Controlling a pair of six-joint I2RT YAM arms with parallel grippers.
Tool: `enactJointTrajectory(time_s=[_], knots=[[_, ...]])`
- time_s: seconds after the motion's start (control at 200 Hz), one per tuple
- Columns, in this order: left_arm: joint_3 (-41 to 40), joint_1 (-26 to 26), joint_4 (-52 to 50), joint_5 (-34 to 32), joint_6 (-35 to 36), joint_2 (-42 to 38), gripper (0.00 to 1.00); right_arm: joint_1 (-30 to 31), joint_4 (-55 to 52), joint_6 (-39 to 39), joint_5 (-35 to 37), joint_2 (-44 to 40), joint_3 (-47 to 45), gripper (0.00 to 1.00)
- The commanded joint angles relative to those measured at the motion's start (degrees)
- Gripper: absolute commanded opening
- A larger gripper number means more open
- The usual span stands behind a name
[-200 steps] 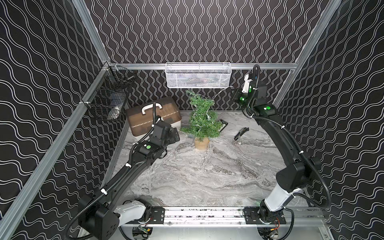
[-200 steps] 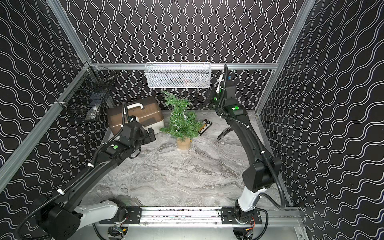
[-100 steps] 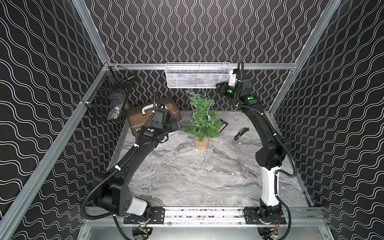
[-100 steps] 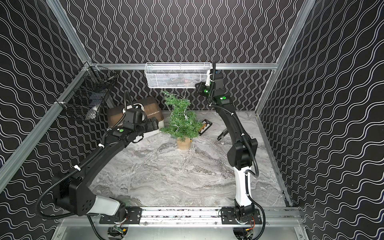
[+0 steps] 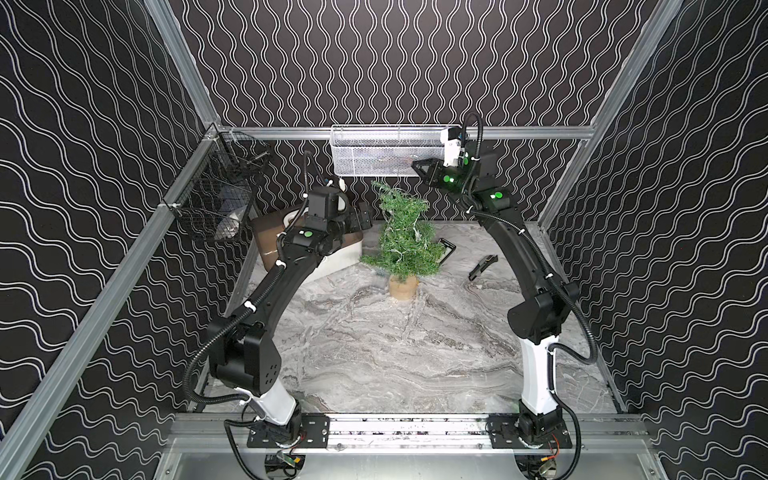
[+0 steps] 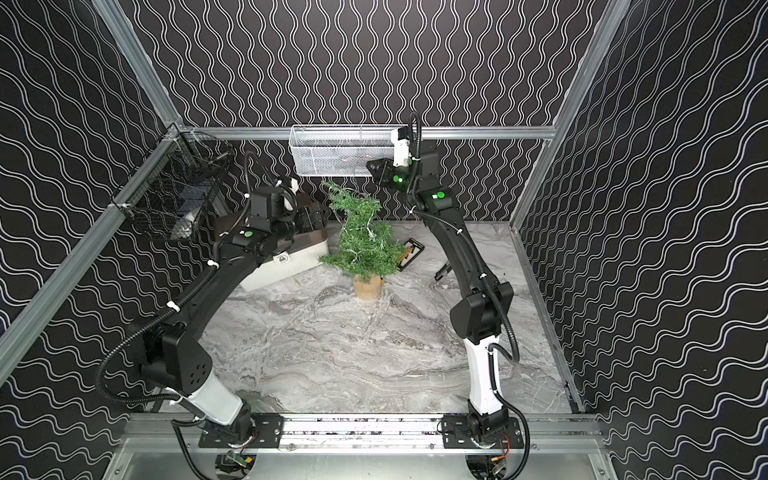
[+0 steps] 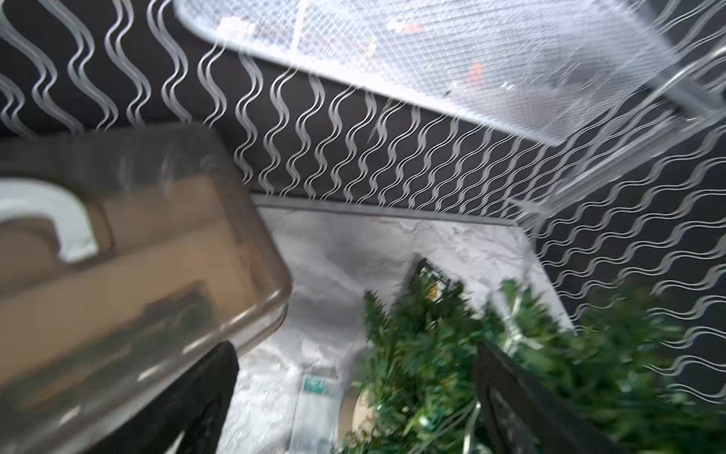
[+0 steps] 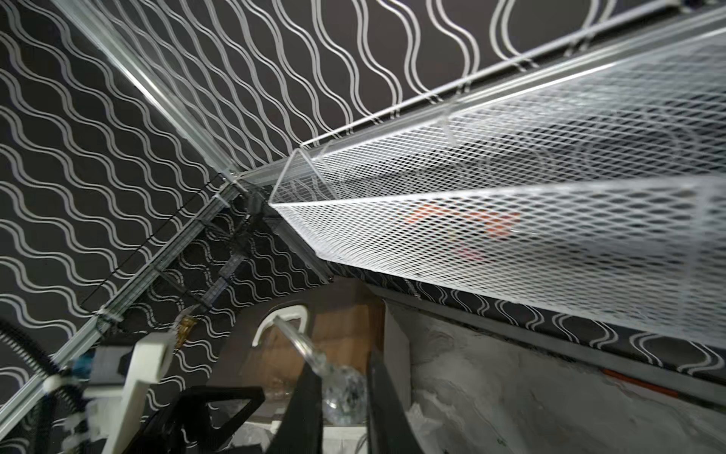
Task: Remove string lights from the small christmas tree
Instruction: Remove the light string from the Christmas tree.
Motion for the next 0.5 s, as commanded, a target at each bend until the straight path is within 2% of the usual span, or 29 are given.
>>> enactJointTrajectory(time_s=[0.0, 0.23, 0.495], knots=[[3.05, 0.57, 1.95, 4.68, 2.53, 1.47, 0.97, 1.99, -1.02, -2.27, -3.36, 0.64, 2.92, 0.00], [0.28, 2.31, 9.50, 11.57, 2.36, 0.93, 0.96, 7.74, -3.22, -4.47, -5.20, 2.53, 6.18, 0.00], [-8.52, 4.60, 19.59, 16.29, 3.54, -3.00, 0.99, 8.82, -3.73, -5.55, -4.32, 3.10, 6.19, 0.00]])
